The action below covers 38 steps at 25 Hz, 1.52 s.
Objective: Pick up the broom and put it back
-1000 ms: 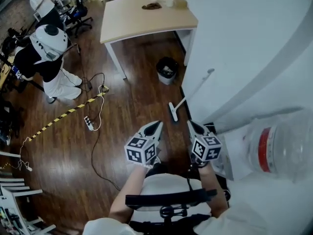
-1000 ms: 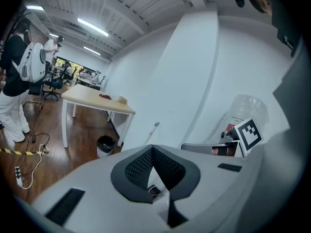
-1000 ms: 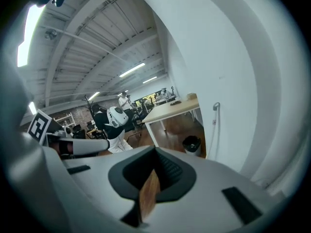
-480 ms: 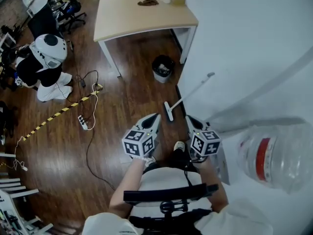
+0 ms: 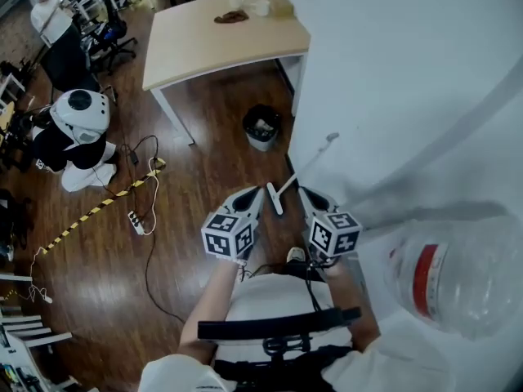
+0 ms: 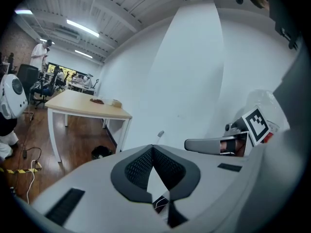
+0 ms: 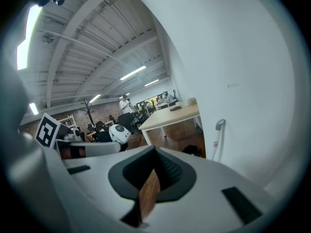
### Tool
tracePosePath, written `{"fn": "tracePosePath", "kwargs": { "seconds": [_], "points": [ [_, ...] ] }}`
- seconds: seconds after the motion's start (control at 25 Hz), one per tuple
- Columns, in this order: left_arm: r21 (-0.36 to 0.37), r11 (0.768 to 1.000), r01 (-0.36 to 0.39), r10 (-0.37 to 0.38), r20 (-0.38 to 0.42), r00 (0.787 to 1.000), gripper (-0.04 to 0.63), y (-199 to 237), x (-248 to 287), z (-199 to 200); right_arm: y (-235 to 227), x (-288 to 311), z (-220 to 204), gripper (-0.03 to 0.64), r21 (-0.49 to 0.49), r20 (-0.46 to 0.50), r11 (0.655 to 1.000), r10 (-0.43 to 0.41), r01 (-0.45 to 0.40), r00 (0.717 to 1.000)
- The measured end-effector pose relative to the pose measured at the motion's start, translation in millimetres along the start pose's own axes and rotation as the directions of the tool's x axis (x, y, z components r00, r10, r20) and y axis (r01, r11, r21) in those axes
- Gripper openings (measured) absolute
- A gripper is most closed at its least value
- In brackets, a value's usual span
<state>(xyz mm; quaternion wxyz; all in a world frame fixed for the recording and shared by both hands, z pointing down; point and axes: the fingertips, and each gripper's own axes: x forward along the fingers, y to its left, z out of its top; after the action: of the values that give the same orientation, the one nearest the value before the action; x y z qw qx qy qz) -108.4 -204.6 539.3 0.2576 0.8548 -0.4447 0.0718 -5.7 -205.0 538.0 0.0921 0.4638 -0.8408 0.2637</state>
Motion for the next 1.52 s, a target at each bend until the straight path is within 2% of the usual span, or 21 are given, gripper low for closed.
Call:
{"fn": "tracePosePath", "kwargs": {
  "seconds": [0.32, 0.48, 0.68, 0.76, 0.92, 1.2, 1.52],
  "points": [
    [0.09, 0.991, 0.097, -0.087, -0.109, 0.99, 0.006, -14, 81, -7, -50, -15, 2, 0.015, 0.034, -0.004, 0.996, -0.08, 0.08, 0.997],
    [0.157, 0.977, 0.144, -0.115, -0.18, 0.977, 0.006, -15, 128, -11, -70, -22, -7, 0.015, 0.068, -0.016, 0.991, -0.113, 0.114, 0.993],
    [0.236, 0.956, 0.175, -0.122, -0.222, 0.967, 0.006, -15, 192, -16, -97, -25, -19, 0.015, 0.117, -0.035, 0.981, -0.15, 0.154, 0.988],
    [0.251, 0.95, 0.185, -0.128, -0.227, 0.965, 0.057, -18, 215, -19, -105, -26, -23, 0.015, 0.131, -0.041, 0.978, -0.156, 0.161, 0.987],
    [0.287, 0.937, 0.198, -0.131, -0.235, 0.963, 0.11, -20, 254, -31, -111, -24, -33, 0.015, 0.153, -0.057, 0.976, -0.148, 0.155, 0.987],
    [0.305, 0.922, 0.236, -0.136, -0.317, 0.939, 0.216, -13, 306, -66, -115, -24, -46, 0.015, 0.17, -0.09, 0.974, -0.138, 0.152, 0.986],
    [0.331, 0.893, 0.305, -0.175, -0.369, 0.913, 0.218, -5, 331, -80, -130, -28, -51, 0.015, 0.183, -0.111, 0.967, -0.156, 0.175, 0.981]
  ]
}}
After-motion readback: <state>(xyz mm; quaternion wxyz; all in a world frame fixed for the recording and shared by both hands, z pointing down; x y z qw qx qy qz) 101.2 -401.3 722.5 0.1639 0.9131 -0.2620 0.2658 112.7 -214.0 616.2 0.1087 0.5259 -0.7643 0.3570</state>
